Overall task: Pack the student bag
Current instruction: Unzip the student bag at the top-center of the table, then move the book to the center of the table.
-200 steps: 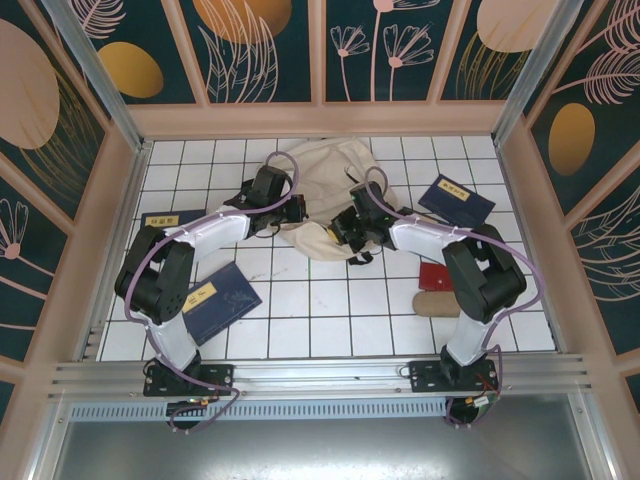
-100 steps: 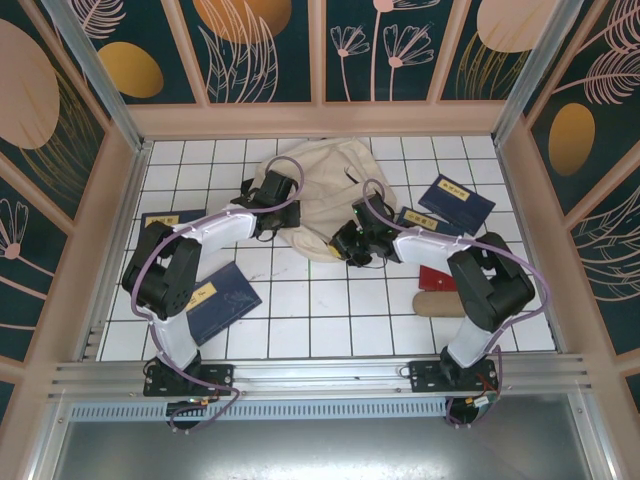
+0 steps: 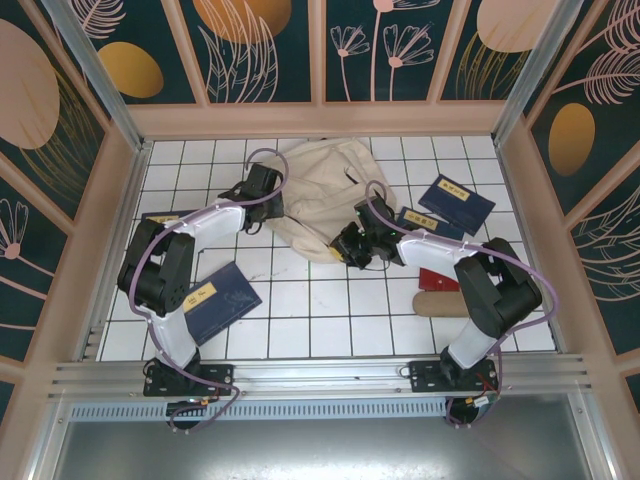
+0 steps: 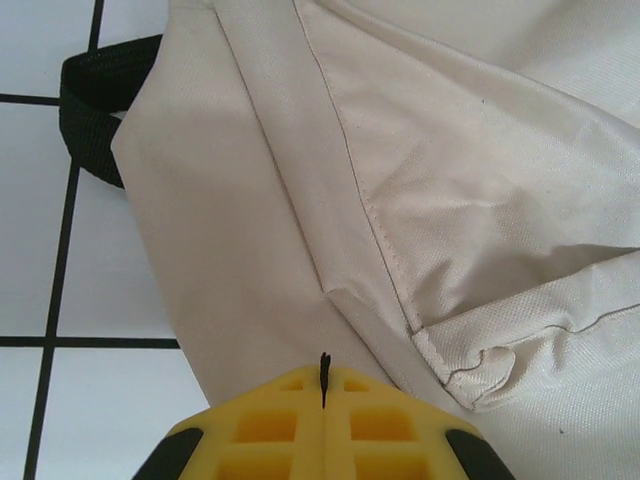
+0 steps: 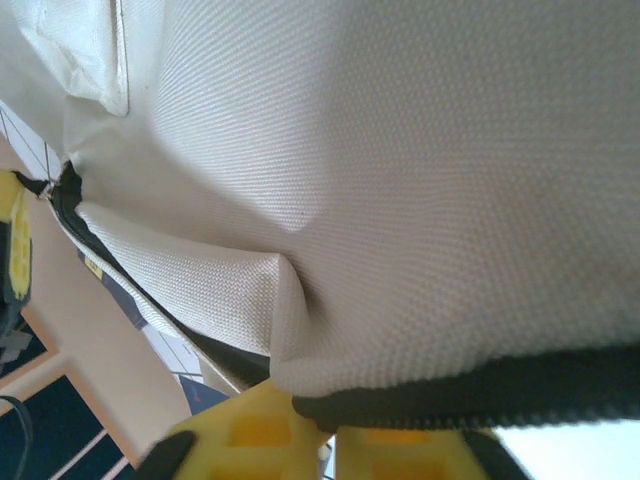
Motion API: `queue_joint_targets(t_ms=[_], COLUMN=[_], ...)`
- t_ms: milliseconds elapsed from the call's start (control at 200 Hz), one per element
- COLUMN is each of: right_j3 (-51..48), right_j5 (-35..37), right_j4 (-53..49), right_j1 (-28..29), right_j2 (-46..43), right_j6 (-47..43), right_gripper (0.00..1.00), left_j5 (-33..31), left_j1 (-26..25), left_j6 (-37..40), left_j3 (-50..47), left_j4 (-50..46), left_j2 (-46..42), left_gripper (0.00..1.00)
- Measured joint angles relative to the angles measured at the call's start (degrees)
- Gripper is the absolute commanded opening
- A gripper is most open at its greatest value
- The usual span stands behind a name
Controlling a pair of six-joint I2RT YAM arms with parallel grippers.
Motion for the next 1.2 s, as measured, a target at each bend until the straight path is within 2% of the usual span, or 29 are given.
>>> queue_joint_targets(t_ms=[60,85,140,280,395,485,540,626,826,901,1041,1196], right_j3=[0.02,0.02,0.44,5.46,8.44,9.05,9.09,8.68,4.02,2.71,0.50,-1.20], right_j5=[-0.31,-0.28,-0.17,2.54,6.75,11.08,13.20,16.26,21.81,23.67,26.97,27.17], right_j4=[-0.96,-1.44,-3.19,-8.94,-11.54,-13.03,-13.99,-15.52,-17.70,-18.18,-18.78,-18.82], right_j1=[0.07,0.07,0.07,-0.70,-3.30,-7.78,-11.13,-16.61,-30.86,-35.98,-42.56,-46.62], right_j2=[-0.09,-0.09,-0.20,-2.38,-7.28,-11.78,-12.94,-12.76,-12.52,-11.58,-8.92,-5.05], right_j6=[-1.49,-2.23,-4.37,-12.31,-18.82,-24.30,-27.61,-31.93,-37.24,-38.38,-39.50,-40.48], right_gripper=[0.44,0.47,0.52,0.57,0.60,0.61,0.61,0.62,0.65,0.70,0.75,0.75], left_j5=[-1.07,-1.46,-2.80,-5.20,-5.44,-4.92,-3.93,-0.90,8.13,11.19,15.74,18.43], left_j1=[0.42,0.66,1.86,4.55,5.95,6.54,6.62,6.62,6.62,6.62,6.49,6.01], left_j6=[0.00,0.00,0.00,-0.02,-0.07,-0.33,-1.03,-1.60,-2.27,-2.47,-3.17,-3.98], left_j3=[0.42,0.55,0.98,2.10,2.80,3.02,3.02,3.02,0.87,-0.68,-2.82,-3.50], left_j4=[0.15,0.31,0.57,1.01,0.98,0.94,0.90,0.87,1.53,2.10,3.58,4.00], left_j2=[0.22,0.24,0.33,0.33,0.33,0.02,-0.63,-2.43,-10.73,-13.90,-16.70,-16.81], left_gripper=[0.00,0.00,0.00,0.00,0.29,0.50,0.58,0.65,0.77,0.78,0.80,0.81])
